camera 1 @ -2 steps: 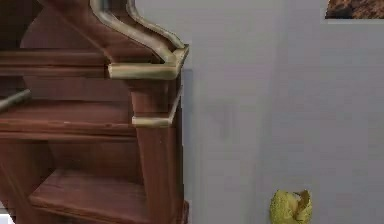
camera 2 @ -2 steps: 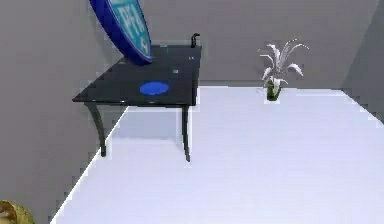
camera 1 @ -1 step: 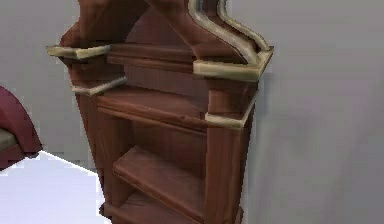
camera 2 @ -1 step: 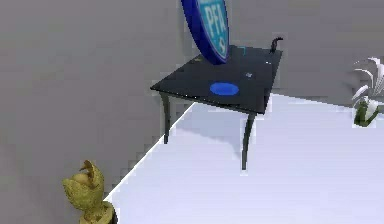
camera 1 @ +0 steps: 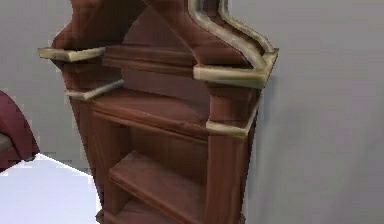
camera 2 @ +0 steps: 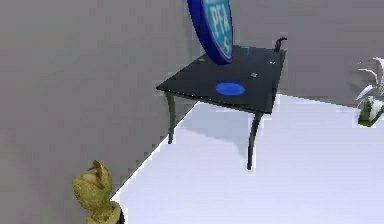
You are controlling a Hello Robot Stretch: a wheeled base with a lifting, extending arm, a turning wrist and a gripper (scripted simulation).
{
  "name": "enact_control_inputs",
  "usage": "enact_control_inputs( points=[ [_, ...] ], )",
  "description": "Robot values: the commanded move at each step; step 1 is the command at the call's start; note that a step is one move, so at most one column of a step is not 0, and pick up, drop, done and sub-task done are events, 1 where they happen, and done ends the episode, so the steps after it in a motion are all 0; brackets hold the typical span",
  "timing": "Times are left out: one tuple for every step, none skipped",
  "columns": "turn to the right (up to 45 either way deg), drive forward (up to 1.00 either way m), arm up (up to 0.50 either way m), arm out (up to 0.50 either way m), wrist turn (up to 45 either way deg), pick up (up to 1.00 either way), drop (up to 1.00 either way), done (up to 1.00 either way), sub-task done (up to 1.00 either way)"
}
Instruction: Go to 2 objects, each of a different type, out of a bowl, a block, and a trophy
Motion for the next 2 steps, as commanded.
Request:
enact_control_inputs(
  points=[
    [45.0, 0.0, 0.0, 0.0, 0.0, 0.0, 0.0, 0.0, 0.0],
    [12.0, 0.0, 0.0, 0.0, 0.0, 0.0, 0.0, 0.0, 0.0]
  ],
)
